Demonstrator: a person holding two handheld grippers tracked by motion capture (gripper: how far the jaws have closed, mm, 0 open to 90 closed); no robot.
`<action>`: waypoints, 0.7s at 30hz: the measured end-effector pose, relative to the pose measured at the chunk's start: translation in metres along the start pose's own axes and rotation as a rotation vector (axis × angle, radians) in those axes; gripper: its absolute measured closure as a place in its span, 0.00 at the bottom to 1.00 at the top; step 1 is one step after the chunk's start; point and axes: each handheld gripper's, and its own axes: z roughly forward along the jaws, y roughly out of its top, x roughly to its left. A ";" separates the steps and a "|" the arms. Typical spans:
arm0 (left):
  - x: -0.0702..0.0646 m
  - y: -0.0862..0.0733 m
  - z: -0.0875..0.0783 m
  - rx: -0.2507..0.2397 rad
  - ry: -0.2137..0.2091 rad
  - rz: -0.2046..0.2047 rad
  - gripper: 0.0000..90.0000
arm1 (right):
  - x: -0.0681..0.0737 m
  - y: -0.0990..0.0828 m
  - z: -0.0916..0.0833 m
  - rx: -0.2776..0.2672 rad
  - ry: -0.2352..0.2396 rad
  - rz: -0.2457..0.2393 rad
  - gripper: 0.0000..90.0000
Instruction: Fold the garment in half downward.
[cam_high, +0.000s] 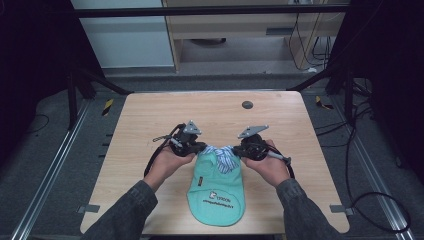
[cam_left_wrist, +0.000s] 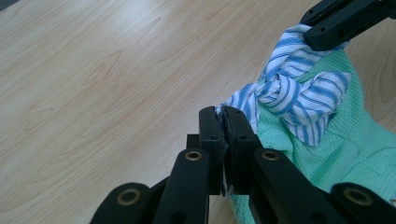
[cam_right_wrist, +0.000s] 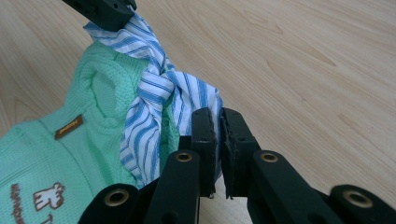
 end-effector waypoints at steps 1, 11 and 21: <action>0.000 0.001 -0.001 -0.004 -0.001 0.007 0.97 | 0.000 0.001 -0.001 0.002 0.003 -0.008 0.94; 0.008 0.007 -0.010 0.001 -0.025 0.043 0.97 | -0.005 0.012 -0.002 -0.008 0.021 -0.036 0.94; 0.013 0.014 -0.017 -0.007 -0.010 0.065 0.97 | -0.008 0.022 -0.006 -0.005 0.022 -0.076 0.94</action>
